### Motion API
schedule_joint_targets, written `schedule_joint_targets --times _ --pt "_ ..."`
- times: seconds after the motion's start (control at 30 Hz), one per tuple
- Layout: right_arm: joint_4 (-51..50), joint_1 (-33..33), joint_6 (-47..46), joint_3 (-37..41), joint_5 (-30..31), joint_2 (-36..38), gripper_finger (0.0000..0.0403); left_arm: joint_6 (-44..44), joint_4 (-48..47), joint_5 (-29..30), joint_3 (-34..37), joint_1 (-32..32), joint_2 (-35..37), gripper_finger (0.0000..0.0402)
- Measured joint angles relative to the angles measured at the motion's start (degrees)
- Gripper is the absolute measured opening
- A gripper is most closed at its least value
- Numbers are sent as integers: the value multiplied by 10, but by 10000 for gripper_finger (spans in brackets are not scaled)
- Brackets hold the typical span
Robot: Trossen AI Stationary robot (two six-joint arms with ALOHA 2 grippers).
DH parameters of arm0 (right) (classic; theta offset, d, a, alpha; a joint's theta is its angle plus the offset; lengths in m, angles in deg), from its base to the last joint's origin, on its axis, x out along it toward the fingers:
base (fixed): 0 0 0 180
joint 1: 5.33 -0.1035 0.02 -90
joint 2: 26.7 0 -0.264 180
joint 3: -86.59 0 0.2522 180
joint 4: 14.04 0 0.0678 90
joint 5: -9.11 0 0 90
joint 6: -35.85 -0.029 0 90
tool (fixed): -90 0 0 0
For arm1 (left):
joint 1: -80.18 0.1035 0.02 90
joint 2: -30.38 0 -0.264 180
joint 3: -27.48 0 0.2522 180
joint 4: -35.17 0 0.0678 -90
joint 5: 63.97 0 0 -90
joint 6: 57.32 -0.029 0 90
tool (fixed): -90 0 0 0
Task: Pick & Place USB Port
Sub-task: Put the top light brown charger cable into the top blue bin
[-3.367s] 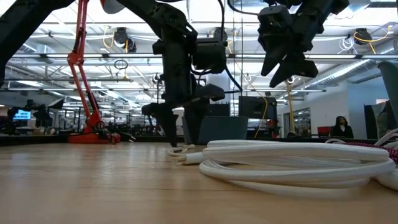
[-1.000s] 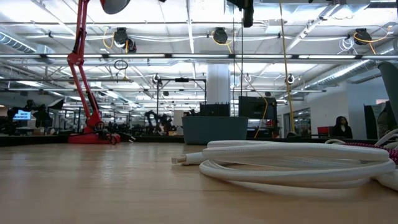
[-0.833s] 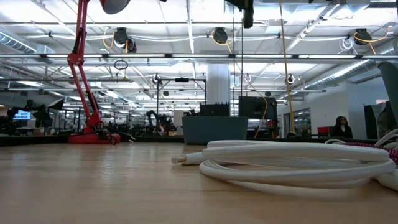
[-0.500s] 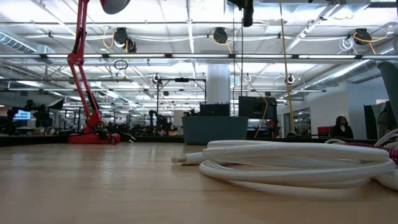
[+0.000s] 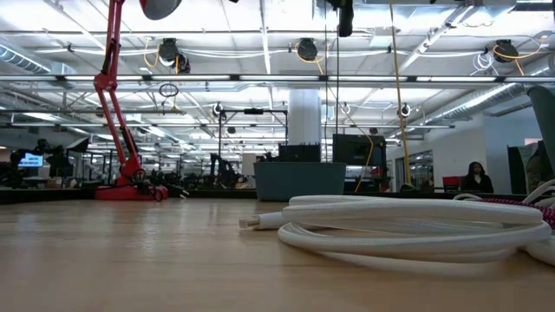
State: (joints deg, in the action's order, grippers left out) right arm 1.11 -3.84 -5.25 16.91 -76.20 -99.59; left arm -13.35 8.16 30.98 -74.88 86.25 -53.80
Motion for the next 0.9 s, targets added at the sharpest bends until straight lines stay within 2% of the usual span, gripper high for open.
schedule_joint_targets --times 0.37,0.67,0.9 --pt "-5 0 2 0 -2 0 13 -3 1 -26 0 0 -1 10" --pt "-18 0 0 0 -2 0 7 -6 17 -50 1 0 -1 55" --pt "-32 0 0 0 2 3 4 -4 11 -57 1 5 10 119"
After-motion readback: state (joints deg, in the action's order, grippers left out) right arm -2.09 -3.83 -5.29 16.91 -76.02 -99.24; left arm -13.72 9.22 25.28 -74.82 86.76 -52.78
